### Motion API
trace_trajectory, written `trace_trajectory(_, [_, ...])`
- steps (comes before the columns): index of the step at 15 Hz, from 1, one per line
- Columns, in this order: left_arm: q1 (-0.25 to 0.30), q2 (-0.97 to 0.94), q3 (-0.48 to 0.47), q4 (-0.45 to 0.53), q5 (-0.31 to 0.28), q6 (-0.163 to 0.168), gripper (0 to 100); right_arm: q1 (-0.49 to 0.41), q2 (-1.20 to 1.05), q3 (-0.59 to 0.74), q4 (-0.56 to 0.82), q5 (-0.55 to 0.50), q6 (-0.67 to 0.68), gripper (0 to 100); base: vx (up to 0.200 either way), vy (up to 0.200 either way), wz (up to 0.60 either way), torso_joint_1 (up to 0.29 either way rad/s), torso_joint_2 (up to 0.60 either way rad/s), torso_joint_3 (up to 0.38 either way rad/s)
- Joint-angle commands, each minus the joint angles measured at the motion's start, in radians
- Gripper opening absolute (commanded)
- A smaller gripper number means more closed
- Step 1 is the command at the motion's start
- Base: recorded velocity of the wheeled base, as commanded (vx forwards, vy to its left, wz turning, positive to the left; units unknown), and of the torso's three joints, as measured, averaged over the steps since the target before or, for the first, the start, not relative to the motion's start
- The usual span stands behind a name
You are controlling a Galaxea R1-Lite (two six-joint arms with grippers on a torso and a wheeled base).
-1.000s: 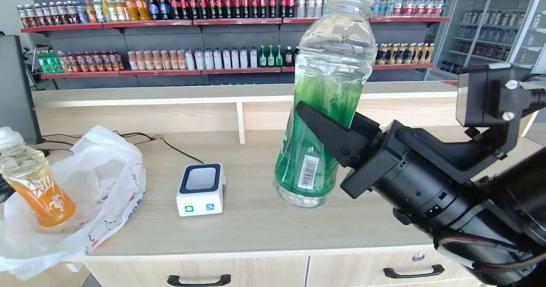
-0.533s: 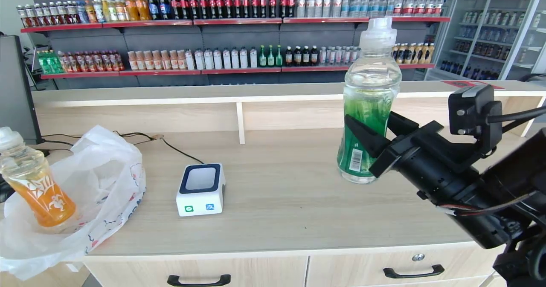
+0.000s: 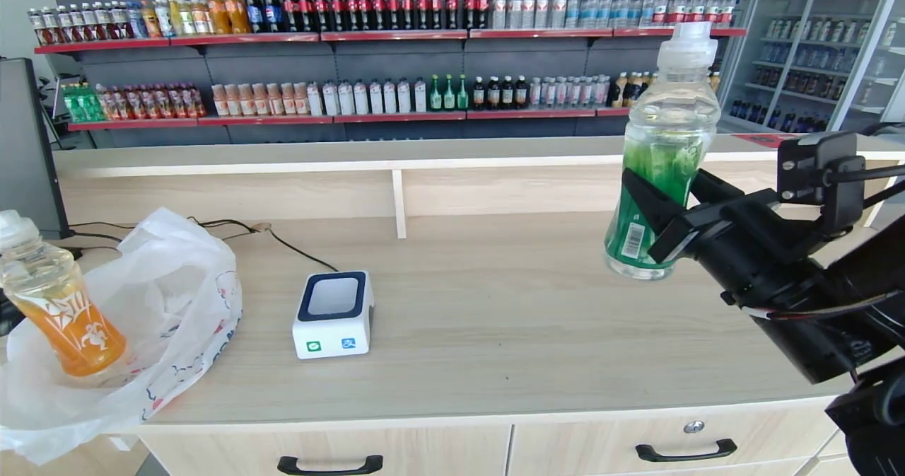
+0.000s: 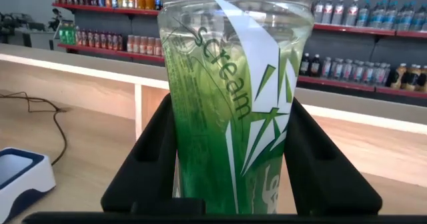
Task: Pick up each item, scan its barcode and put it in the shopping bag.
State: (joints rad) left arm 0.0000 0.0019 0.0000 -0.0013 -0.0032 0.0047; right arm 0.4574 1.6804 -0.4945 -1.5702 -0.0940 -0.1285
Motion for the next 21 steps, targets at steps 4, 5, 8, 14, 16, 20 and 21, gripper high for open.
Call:
trace_trajectory(4, [0.000,0.000,0.000,0.000,0.000,0.000,100,-0.011,0.005,0.007,-0.001,-0.023,0.079,0,0.000,0.000,0.00,0.000,0.00,0.000])
trace_trajectory(5, [0.000,0.000,0.000,0.000,0.000,0.000,100,-0.011,0.004,0.005,-0.001,-0.026,0.084,0,0.000,0.000,0.00,0.000,0.00,0.000])
trace_trajectory(8, [0.000,0.000,0.000,0.000,0.000,0.000,100,-0.011,-0.002,0.027,-0.001,-0.027,0.099,0,0.000,0.000,0.00,0.000,0.00,0.000])
trace_trajectory(14, [0.000,0.000,0.000,0.000,0.002,0.000,100,-0.026,0.002,0.011,-0.001,-0.027,0.119,0,0.000,0.000,0.00,0.000,0.00,0.000])
trace_trajectory(16, [0.000,0.000,0.000,0.000,0.000,0.000,100,-0.023,0.007,0.010,-0.001,-0.027,0.119,0,0.000,0.000,0.00,0.000,0.00,0.000])
trace_trajectory(20, [0.000,0.000,0.000,0.000,0.002,0.000,100,-0.023,-0.015,0.028,-0.001,-0.027,0.133,0,0.000,0.000,0.00,0.000,0.00,0.000])
trace_trajectory(21, [0.000,0.000,0.000,0.000,0.000,0.000,100,-0.023,-0.018,0.030,-0.001,-0.027,0.133,0,0.000,0.000,0.00,0.000,0.00,0.000])
